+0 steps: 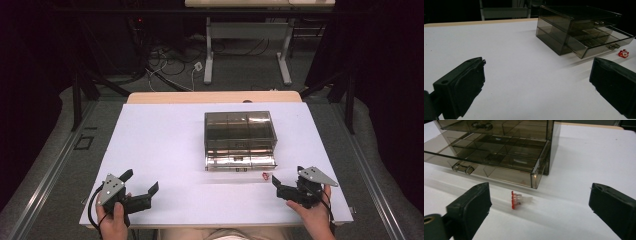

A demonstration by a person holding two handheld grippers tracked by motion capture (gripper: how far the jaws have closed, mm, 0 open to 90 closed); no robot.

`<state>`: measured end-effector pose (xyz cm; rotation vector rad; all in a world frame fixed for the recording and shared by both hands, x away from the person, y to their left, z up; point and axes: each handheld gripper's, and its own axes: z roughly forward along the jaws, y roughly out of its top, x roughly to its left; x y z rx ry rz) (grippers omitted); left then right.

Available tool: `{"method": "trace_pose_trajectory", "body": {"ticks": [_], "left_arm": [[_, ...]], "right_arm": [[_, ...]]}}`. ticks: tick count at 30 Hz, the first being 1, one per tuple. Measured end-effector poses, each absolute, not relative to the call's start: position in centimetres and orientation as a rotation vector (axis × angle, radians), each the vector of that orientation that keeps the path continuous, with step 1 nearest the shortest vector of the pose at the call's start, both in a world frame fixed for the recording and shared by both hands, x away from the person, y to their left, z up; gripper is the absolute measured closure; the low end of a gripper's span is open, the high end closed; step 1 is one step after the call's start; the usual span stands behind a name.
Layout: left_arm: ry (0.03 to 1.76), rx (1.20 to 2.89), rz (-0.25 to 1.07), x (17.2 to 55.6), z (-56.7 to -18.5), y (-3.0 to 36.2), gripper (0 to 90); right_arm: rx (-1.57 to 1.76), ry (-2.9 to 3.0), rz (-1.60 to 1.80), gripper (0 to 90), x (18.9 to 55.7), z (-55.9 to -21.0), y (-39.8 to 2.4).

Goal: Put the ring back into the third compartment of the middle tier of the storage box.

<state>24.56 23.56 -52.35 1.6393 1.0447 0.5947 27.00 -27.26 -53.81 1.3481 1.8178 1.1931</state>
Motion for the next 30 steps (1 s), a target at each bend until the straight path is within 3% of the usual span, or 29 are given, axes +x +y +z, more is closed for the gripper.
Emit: {"method": "trace_pose_trajectory", "body": {"ticks": [30], "left_arm": [[1.051,1.66,0.592,24.3,-52.5,23.7,0.0]], "right_arm": [[1.403,1.967,1.121,18.3,29.4,-56.0,-25.1]]}}
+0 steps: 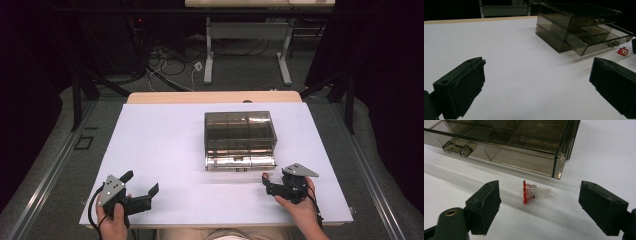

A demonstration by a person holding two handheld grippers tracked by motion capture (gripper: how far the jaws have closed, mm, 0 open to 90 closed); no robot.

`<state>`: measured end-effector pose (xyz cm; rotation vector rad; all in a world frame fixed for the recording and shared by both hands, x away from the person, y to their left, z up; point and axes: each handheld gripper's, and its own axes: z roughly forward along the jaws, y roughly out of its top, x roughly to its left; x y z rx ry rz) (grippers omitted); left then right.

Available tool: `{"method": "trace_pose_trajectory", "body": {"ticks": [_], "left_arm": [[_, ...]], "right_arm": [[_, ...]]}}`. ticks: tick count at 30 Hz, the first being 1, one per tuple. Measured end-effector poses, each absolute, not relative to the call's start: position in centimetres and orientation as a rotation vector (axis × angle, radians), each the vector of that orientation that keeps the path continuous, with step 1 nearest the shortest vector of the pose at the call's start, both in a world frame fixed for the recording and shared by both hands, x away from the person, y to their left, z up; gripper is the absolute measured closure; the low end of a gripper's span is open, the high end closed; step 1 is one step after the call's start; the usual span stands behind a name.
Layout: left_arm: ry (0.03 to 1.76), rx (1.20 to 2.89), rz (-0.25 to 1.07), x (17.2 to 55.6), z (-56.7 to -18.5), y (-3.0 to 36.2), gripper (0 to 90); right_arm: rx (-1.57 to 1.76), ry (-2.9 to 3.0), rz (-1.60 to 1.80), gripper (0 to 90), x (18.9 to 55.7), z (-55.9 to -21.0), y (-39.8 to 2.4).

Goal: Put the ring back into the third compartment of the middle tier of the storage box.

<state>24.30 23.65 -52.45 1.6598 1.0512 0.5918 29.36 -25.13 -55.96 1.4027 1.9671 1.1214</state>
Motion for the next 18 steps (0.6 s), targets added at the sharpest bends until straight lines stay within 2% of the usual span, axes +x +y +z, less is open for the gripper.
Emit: {"method": "trace_pose_trajectory", "body": {"ticks": [7,18], "left_arm": [[1.069,1.644,0.589,24.04,-52.49,23.8,0.0],[1.08,1.643,0.591,23.84,-52.57,23.91,0.0]], "right_arm": [[1.416,1.96,1.128,29.3,29.64,-56.06,-24.85],[1.439,1.973,1.117,32.6,30.26,-56.51,-24.6]]}}
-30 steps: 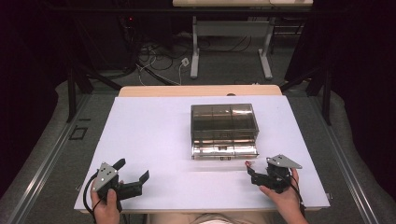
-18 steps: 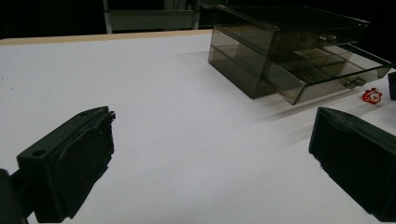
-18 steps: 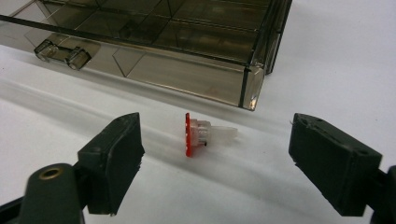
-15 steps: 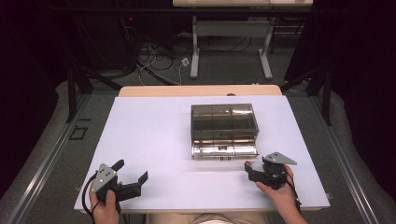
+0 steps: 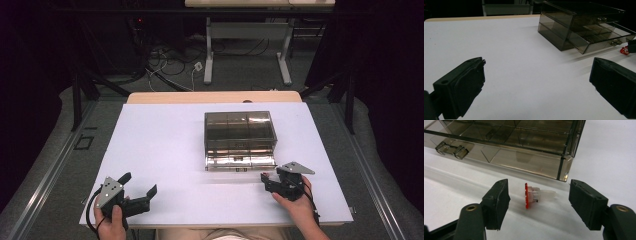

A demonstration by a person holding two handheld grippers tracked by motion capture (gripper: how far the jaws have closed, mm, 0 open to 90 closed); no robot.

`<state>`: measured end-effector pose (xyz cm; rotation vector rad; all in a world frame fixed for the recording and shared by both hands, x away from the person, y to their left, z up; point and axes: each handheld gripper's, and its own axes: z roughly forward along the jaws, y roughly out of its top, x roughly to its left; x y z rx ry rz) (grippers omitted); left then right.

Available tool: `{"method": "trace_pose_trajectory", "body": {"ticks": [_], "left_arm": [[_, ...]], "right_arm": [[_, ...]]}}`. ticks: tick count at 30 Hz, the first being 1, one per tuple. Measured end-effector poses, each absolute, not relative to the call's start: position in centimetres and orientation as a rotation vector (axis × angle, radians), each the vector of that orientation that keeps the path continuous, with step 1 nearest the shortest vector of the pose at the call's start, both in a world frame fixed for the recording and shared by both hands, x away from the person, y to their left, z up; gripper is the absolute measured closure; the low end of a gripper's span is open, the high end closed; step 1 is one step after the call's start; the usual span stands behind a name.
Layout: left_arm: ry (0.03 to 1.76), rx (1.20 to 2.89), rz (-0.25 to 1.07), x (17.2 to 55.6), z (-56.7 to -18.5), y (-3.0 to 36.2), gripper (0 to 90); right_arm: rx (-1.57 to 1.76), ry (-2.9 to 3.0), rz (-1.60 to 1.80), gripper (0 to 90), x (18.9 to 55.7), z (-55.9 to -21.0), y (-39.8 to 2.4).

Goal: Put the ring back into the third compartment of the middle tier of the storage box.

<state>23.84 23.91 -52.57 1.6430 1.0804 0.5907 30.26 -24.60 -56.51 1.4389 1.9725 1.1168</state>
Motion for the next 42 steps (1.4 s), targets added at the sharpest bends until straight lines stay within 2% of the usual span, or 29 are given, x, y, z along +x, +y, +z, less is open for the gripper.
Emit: {"method": "trace_pose_trajectory", "body": {"ticks": [26,33,42], "left_arm": [[1.089,1.645,0.595,23.75,-52.64,23.93,0.0],[1.095,1.646,0.595,23.79,-52.66,23.98,0.0],[1.094,1.647,0.594,23.79,-52.66,23.97,0.0]], "right_arm": [[1.47,2.009,1.078,49.1,31.12,-56.88,-24.29],[1.466,1.998,1.075,58.7,31.11,-56.9,-24.28],[1.458,2.0,1.068,59.7,31.08,-56.89,-24.25]]}}
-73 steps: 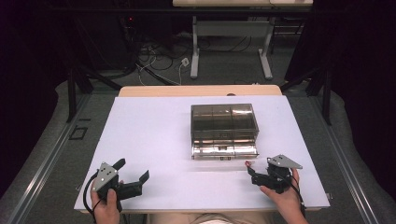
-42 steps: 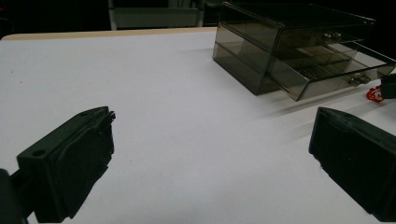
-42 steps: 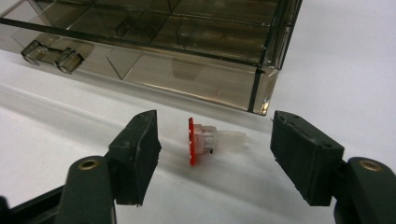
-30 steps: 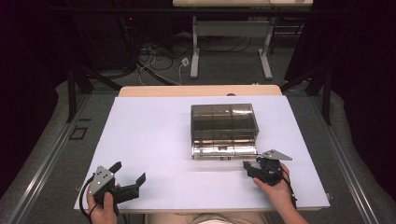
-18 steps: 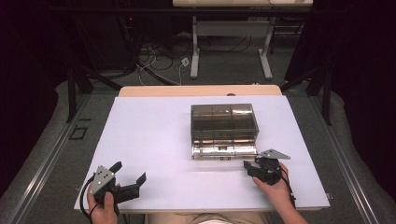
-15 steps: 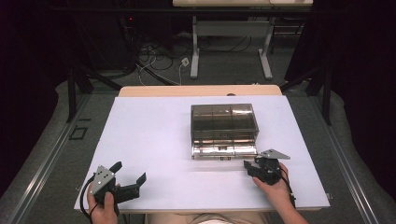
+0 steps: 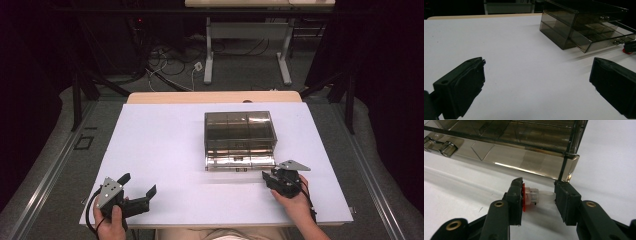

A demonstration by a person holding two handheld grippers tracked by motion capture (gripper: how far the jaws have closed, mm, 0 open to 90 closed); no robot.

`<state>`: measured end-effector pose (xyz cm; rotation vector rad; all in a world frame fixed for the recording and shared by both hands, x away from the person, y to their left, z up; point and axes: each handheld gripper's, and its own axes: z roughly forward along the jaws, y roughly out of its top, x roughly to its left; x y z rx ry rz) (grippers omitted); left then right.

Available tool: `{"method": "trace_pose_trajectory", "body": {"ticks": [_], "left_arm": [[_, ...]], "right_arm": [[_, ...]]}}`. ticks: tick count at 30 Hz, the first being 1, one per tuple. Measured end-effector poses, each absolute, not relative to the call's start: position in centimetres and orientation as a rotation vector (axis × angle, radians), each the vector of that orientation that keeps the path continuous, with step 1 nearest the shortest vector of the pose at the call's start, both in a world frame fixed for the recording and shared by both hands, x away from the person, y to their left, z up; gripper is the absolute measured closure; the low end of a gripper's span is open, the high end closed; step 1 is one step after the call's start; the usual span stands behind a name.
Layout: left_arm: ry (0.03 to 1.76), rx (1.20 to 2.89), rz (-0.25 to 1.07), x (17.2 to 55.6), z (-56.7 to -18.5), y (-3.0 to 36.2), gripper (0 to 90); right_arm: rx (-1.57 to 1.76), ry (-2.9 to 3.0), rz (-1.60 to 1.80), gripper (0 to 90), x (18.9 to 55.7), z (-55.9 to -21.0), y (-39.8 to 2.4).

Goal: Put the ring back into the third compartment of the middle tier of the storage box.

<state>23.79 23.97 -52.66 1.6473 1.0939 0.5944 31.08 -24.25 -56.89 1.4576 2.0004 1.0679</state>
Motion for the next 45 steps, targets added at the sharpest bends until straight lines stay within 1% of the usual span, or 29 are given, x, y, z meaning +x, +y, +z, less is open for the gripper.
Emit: {"method": "trace_pose_trajectory", "body": {"ticks": [33,45], "left_arm": [[1.089,1.65,0.592,23.9,-52.6,23.9,0.0],[1.089,1.653,0.59,23.9,-52.6,23.9,0.0]], "right_arm": [[1.498,1.971,1.062,59.9,30.5,-56.3,-25.2],[1.511,1.954,1.087,59.9,29.6,-55.5,-25.4]]}}
